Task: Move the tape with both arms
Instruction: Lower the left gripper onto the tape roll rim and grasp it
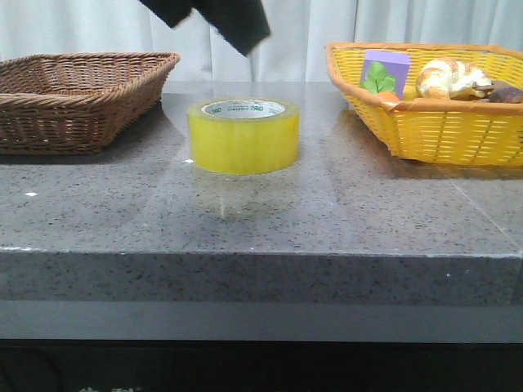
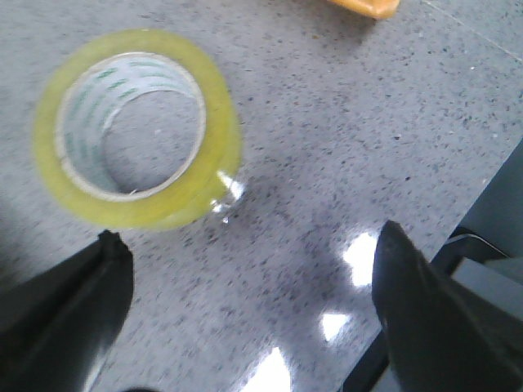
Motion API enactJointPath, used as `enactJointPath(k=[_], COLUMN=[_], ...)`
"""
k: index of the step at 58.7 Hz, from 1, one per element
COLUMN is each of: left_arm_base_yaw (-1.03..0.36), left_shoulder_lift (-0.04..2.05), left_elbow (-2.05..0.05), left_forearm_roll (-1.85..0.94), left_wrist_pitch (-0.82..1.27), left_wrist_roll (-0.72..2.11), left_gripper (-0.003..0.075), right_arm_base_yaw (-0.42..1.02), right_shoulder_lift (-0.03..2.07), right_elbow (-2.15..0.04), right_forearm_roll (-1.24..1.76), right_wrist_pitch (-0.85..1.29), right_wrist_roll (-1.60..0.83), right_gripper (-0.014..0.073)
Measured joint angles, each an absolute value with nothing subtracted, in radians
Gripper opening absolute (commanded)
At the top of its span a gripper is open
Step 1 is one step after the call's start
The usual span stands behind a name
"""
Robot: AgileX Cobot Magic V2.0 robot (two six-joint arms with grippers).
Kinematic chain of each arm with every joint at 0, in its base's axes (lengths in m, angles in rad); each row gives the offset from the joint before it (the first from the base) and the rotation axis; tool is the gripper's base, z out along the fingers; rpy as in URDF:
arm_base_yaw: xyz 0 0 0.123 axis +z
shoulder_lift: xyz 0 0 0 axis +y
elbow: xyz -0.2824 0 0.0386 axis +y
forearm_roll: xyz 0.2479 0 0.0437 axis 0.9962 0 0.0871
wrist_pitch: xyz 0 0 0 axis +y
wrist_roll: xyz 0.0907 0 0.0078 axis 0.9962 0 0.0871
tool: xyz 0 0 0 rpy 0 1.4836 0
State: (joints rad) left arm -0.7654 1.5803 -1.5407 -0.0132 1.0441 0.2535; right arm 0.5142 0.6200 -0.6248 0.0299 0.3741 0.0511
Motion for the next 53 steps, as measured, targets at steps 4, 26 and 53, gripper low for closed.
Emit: enactJointPath(k=[4, 26, 53], left_arm_base_yaw=[-0.756, -0.666, -0.666], left_shoulder_lift=[1.636, 1.842, 1.946], left_elbow=[-1.594, -1.778, -1.784], left_forearm_roll=[-0.067, -0.117, -0.149], left_wrist_pitch=[1.065, 1.079, 1.056], left_wrist_roll=[0.293, 0.332, 0.332], left_gripper=[0.0588, 0.0588, 0.0585], right_arm_base_yaw=[0.514, 0.514, 0.514], right_shoulder_lift=[0.620, 0.620, 0.620], right_elbow=[-0.625, -0.625, -0.625], right_forearm_roll=[0.030, 0.030, 0.030], right_wrist_pitch=[0.374, 0.374, 0.374], right_wrist_roll=[0.051, 0.051, 0.053], right_gripper=[0.0429, 0.0429, 0.0429])
